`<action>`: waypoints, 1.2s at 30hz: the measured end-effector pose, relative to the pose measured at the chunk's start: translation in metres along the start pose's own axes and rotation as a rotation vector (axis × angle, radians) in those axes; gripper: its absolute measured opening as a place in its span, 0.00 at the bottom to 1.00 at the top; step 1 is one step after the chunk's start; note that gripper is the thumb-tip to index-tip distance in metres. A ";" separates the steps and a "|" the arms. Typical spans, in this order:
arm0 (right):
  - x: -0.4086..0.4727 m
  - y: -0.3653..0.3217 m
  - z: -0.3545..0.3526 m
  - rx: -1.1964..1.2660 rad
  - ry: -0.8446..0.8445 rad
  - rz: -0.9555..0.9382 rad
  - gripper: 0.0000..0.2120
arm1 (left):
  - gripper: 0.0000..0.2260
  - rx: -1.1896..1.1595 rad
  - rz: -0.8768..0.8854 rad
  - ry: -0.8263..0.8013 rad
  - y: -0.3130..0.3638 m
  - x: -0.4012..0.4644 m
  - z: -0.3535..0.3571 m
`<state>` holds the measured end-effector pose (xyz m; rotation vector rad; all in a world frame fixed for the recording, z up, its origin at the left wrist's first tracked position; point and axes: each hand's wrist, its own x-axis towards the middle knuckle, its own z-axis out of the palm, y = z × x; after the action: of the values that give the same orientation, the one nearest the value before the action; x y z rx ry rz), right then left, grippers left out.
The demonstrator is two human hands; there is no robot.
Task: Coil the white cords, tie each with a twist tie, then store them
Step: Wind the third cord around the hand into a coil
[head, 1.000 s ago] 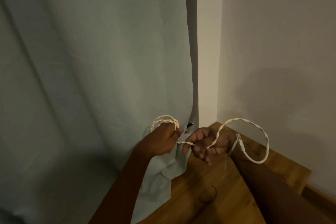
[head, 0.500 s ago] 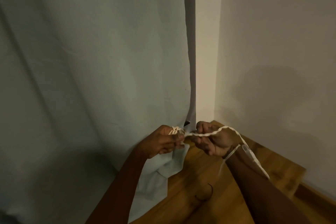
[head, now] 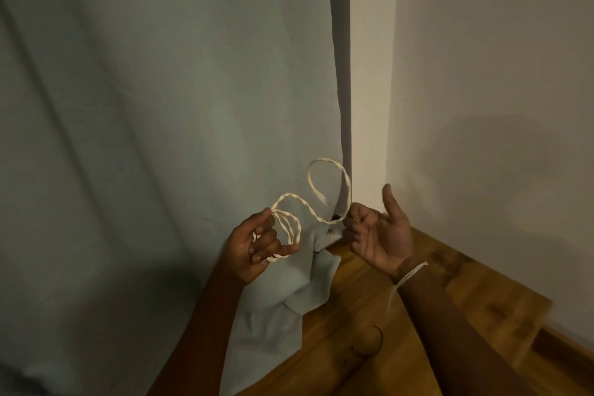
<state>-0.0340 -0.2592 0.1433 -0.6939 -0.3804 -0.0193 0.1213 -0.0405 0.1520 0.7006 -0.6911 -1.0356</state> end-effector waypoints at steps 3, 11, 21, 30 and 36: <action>0.006 -0.003 0.013 -0.286 0.264 0.033 0.28 | 0.19 0.024 0.026 0.031 0.000 -0.001 0.002; 0.000 0.016 -0.004 -0.519 0.551 -0.155 0.14 | 0.18 -0.017 0.074 0.177 0.006 -0.006 0.018; -0.015 0.060 0.002 -1.141 0.275 -0.178 0.09 | 0.12 0.288 0.272 0.460 -0.004 0.021 0.022; 0.006 0.005 0.036 -0.690 0.339 -0.382 0.23 | 0.12 0.913 -0.031 0.112 -0.040 0.016 0.046; 0.016 -0.003 0.033 -0.456 0.557 -0.382 0.07 | 0.19 0.072 -0.212 -0.292 -0.046 0.002 0.049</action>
<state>-0.0305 -0.2389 0.1737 -1.0179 0.0410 -0.6655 0.0599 -0.0670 0.1450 0.7021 -0.9243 -1.3301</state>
